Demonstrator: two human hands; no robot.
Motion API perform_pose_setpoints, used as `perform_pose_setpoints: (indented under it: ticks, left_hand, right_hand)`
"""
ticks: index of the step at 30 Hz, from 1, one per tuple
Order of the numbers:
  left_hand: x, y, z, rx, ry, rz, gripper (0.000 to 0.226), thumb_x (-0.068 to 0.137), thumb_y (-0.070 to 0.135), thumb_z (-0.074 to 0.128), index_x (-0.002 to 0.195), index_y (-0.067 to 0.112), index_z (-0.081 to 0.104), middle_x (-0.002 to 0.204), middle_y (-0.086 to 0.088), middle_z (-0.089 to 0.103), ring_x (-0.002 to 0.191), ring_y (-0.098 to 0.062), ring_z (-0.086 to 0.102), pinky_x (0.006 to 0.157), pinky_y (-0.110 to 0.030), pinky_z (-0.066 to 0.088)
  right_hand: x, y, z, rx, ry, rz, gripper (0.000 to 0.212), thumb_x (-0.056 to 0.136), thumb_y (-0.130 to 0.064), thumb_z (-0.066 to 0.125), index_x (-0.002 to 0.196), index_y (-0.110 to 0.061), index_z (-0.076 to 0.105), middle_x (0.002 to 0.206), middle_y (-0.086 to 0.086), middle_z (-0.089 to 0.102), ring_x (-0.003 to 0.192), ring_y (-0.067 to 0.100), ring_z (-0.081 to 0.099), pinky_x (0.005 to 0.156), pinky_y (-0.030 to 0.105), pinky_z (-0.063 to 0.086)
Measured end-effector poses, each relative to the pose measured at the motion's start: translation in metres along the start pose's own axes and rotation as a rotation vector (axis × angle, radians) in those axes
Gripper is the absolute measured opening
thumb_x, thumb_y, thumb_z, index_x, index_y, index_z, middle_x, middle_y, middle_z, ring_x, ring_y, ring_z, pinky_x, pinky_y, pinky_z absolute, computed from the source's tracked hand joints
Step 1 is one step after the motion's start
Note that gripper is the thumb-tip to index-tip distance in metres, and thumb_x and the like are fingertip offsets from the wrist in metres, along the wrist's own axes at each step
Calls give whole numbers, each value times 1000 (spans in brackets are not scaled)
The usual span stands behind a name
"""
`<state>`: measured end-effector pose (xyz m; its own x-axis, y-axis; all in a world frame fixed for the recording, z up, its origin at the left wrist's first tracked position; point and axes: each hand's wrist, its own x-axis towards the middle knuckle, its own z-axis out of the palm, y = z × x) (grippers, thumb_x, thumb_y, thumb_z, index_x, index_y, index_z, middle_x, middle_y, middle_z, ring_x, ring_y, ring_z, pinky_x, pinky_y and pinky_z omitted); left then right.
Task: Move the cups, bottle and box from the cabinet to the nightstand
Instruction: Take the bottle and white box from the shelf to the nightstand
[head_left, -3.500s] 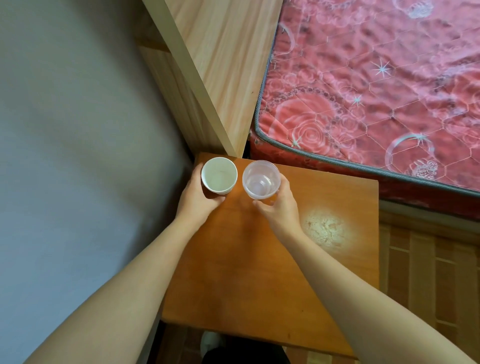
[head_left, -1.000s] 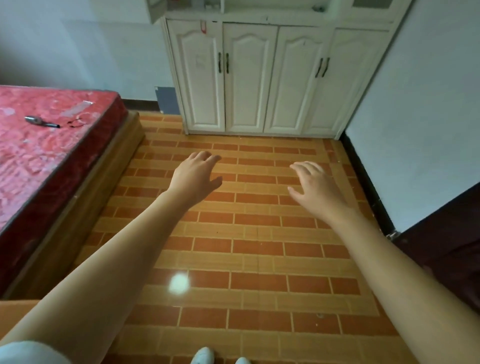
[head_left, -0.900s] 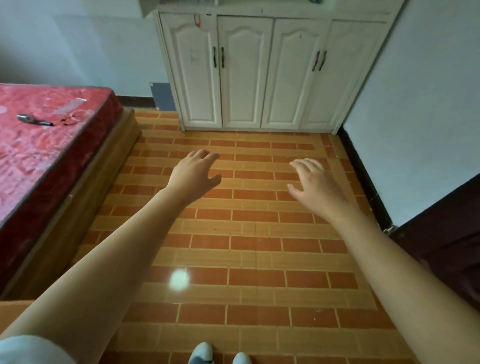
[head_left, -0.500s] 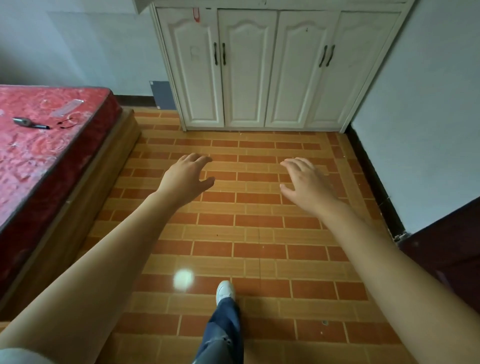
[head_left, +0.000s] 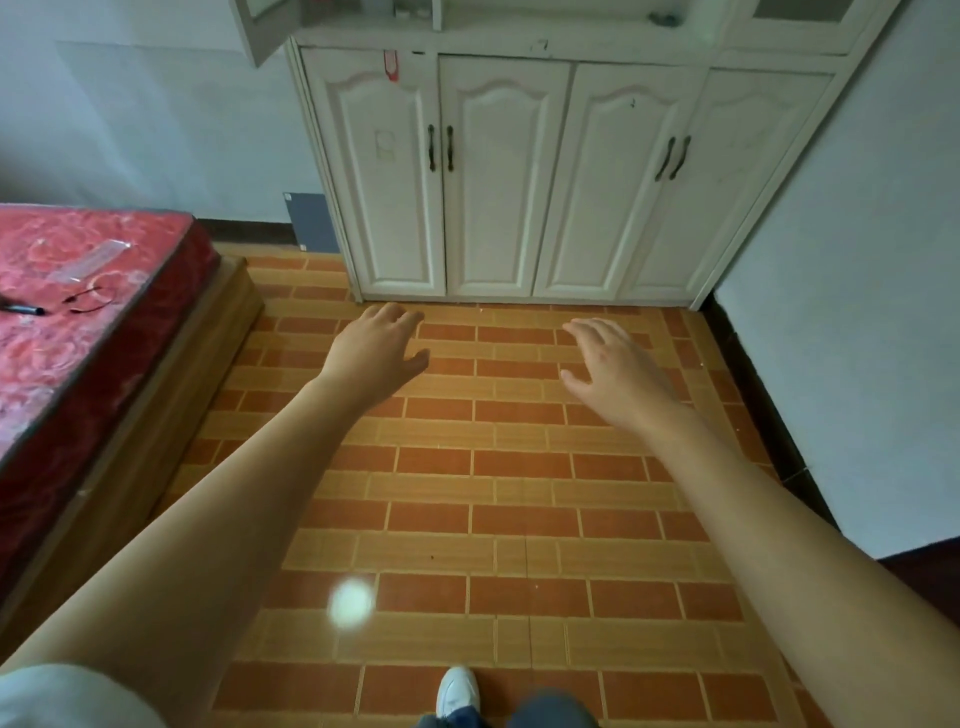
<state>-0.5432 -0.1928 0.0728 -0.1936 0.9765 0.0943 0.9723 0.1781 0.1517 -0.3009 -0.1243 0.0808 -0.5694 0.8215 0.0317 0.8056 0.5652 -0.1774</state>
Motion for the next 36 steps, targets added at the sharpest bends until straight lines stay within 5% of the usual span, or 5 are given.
perform_pose_setpoints:
  ticks: [11,24,36]
  left_hand:
    - [146,-19,14,90,-11,84,53,91,37,50,138,17,36,140,-7,44,130,-25,39,104,-39,38]
    - [341,-24,5,68,134,-38,52,92,37,48,139,17,35,143,-8,41,133,-25,35,107,-40,33]
    - [481,-94,21,36,156,-112,52,91,36,51,137,14,39,140,-11,45,130,-27,39,104,-41,37]
  right_hand:
    - [151,32,0,34,26,-79,57,91,-29,50,141,-12,29,149,5,32,140,20,24,116,34,18]
    - [363,102,-20,136,141,-176,50,93,-27,48,139,-14,33,148,4,34,140,19,24,114,33,20]
    - [526,108,-10,173,130,-245,50,92,-25,48,138,-11,35,147,7,36,139,21,26,114,33,20]
